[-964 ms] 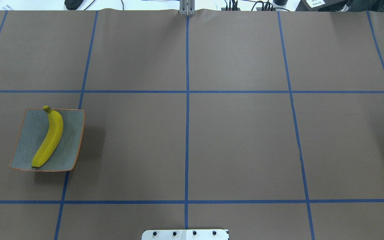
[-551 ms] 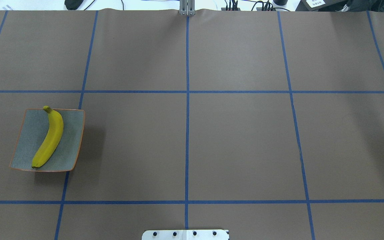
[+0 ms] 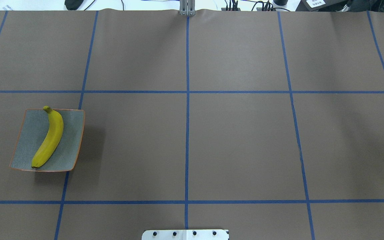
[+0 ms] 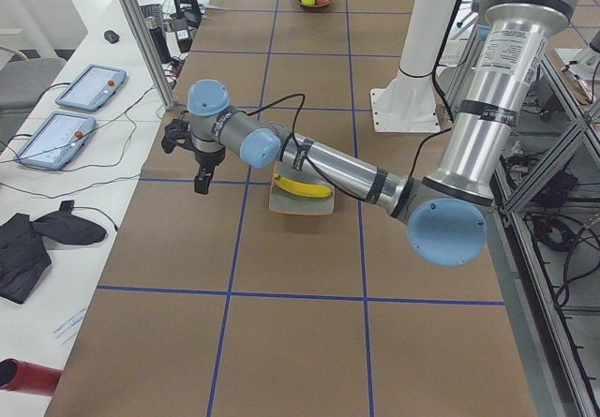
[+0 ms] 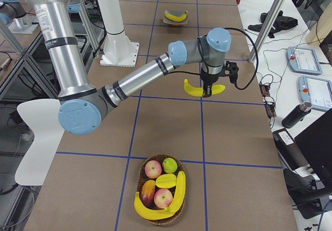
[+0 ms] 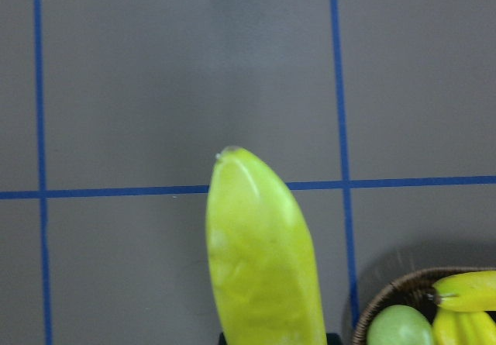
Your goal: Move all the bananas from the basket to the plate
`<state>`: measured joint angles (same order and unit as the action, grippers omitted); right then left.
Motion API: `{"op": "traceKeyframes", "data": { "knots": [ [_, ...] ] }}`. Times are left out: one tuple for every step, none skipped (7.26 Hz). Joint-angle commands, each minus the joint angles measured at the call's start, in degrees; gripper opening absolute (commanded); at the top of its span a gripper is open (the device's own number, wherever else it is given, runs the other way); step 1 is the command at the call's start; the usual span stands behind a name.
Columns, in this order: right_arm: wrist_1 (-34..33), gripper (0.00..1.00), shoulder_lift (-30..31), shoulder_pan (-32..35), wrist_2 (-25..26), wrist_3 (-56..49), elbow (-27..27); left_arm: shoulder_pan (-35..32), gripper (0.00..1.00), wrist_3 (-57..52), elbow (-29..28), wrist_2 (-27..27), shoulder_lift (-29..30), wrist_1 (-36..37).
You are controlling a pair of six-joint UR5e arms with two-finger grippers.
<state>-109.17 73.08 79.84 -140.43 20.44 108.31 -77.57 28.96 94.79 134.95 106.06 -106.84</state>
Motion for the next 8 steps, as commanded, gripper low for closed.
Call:
{"op": "traceKeyframes", "data": {
  "knots": [
    [12.4,0.0,-3.1,-10.7,-0.5,17.8,-0.2,4.2,1.0,18.8,-2.2,0.5,0.4,-15.5],
    [13.7,0.0,-5.7,-14.9,-0.5,21.4,-0.3,5.2,1.0,26.2,-2.8,0.4,1.2,-20.5],
    [13.4,0.0,-8.7,-19.8,-0.6,23.8,-0.4,6.5,1.0,32.8,-2.8,0.4,2.8,-24.4],
    [13.4,0.0,-11.7,-24.3,-0.5,26.3,-0.7,9.6,1.0,39.1,-2.6,0.2,3.9,-28.8],
    [13.5,0.0,-14.4,-28.0,-0.3,26.3,-0.9,12.7,1.0,44.9,-2.7,0.1,4.8,-34.3],
    [13.8,0.0,-16.5,-31.1,0.1,25.9,-0.9,14.4,1.0,49.8,-2.5,0.0,6.0,-36.7],
    [14.0,0.0,-18.1,-33.6,1.0,25.4,-0.9,15.9,1.0,52.6,-2.4,-1.3,7.5,-38.2],
    [14.1,0.0,-20.1,-36.3,1.9,25.4,-1.2,17.4,1.0,52.7,-2.5,-2.1,7.5,-41.1]
  ]
}}
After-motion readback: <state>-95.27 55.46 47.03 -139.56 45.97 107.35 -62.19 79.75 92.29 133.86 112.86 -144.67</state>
